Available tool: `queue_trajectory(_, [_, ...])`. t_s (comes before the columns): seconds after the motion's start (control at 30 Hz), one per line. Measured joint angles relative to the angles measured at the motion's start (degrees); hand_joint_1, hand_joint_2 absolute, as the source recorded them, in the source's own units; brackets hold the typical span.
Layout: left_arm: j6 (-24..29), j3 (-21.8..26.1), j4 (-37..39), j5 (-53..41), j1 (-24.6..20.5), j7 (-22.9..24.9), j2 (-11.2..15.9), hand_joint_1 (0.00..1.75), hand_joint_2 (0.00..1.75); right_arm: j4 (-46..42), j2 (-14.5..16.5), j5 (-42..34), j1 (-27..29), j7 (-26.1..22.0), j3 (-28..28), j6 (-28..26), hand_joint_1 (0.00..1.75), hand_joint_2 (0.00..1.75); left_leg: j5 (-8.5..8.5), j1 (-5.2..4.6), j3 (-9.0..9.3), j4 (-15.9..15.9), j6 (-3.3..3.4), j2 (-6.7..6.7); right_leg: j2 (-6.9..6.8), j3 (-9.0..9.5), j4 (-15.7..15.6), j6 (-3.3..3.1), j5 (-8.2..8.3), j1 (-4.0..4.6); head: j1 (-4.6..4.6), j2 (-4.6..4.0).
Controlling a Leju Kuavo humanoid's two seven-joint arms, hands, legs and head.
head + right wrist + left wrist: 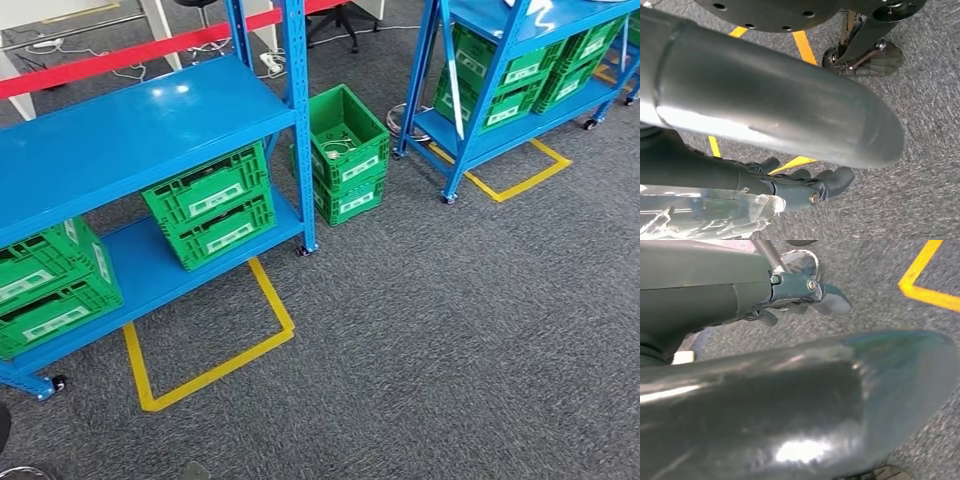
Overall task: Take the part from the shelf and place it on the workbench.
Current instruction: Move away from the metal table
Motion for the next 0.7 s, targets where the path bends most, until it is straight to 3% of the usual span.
queue_trajectory(0.07, [0.01,0.0,0.0,-0.04,0.05,0.01,0.01,0.0,0.0,0.0,0.01,0.05,-0.01,-0.03,0.0,0.01,0.0,0.0,-1.63,-0.1,-1.28,2.39,-0.52,2.5,-1.48,0.06,-0.31,-0.79,0.24,0.0,-0.35,0.0])
queue_trajectory(0.13, [0.01,0.0,0.0,-0.14,-0.19,0.01,-0.01,0.0,0.0,0.0,0.01,0.08,0.13,-0.05,0.0,0.01,0.0,0.0,-5.3,-0.23,-4.59,9.21,-0.84,5.37,-3.21,0.05,-0.45,-1.33,0.22,0.13,-0.69,0.0])
queue_trajectory(0.2, [0.01,0.0,0.0,-0.25,-0.24,0.01,-0.02,0.0,0.0,0.0,0.0,0.06,0.26,-0.04,0.0,0.03,0.0,0.0,-7.64,-0.21,-7.73,15.85,-1.01,5.98,-5.05,0.02,-0.44,-1.53,0.1,0.27,-0.72,0.0])
queue_trajectory(0.23, [0.01,0.0,0.0,-0.28,-0.16,0.01,-0.02,0.0,0.0,0.0,0.0,0.05,0.25,-0.04,0.0,0.04,0.0,0.0,-7.3,-0.21,-8.03,16.64,-1.02,6.06,-5.85,0.04,-0.43,-1.57,0.06,0.31,-0.73,0.0])
queue_trajectory(0.3, [0.02,0.0,0.0,-0.32,-0.03,0.06,-0.02,0.0,0.0,0.0,0.0,0.04,0.11,-0.04,0.0,0.08,0.0,0.0,-3.84,-0.25,-5.17,11.48,-0.83,6.71,-7.19,0.25,-0.43,-1.48,-0.08,0.33,-0.74,0.0])
queue_trajectory(0.37, [0.05,0.0,0.0,-0.35,-0.14,0.14,-0.02,0.0,0.0,0.0,0.0,0.02,0.0,-0.03,0.0,0.1,0.0,0.0,-0.99,-0.59,-0.96,3.59,-0.44,9.07,-8.34,0.54,-0.36,-1.07,-0.34,0.52,-0.77,0.0])
queue_trajectory(0.43, [0.09,0.0,-0.01,-0.37,-0.33,0.17,-0.01,0.0,0.0,0.0,0.0,0.0,-0.03,-0.03,0.0,0.1,0.0,0.0,-0.57,-0.97,0.69,0.13,0.1,10.41,-9.38,0.64,-0.35,-0.55,-0.62,0.85,-0.73,0.0])
queue_trajectory(0.5, [0.11,0.0,-0.01,-0.37,-0.26,0.2,-0.02,0.0,0.0,-0.01,0.0,-0.02,-0.09,-0.03,0.0,0.1,0.0,0.0,-0.58,-1.0,0.58,-0.08,0.75,9.29,-10.38,1.01,-0.54,-0.01,-0.82,0.96,-0.69,0.0])
queue_trajectory(0.53, [0.11,0.01,-0.01,-0.37,-0.14,0.21,-0.02,0.0,0.0,-0.01,0.0,-0.03,-0.15,-0.04,0.0,0.1,0.0,0.0,-0.53,-0.89,0.6,-0.15,1.05,8.67,-10.02,1.15,-0.32,0.32,-1.17,0.9,-0.62,0.0])
queue_trajectory(0.6, [0.09,0.03,-0.02,-0.36,-0.1,0.27,-0.05,0.0,0.0,-0.02,0.0,-0.08,-0.23,-0.05,0.0,0.1,0.0,0.0,-0.35,-0.57,0.68,-0.27,1.7,7.51,-7.36,-0.31,3.13,0.96,-3.44,0.68,-0.31,0.0])
queue_trajectory(0.63, [0.08,0.04,-0.02,-0.36,-0.17,0.29,-0.07,0.0,0.0,-0.02,0.0,-0.11,-0.22,-0.05,0.0,0.1,0.0,0.0,-0.32,-0.5,0.61,-0.28,1.94,6.97,-5.67,-2.0,6.69,1.17,-5.27,0.59,-0.08,0.0])
queue_trajectory(0.7, [0.04,0.04,-0.02,-0.35,-0.29,0.34,-0.08,0.0,0.0,-0.02,0.0,-0.16,-0.05,-0.01,0.0,0.1,0.0,0.0,-0.27,-0.5,0.48,-0.27,2.24,5.64,-4.22,-5.91,14.42,1.3,-8.27,0.54,0.13,0.0])
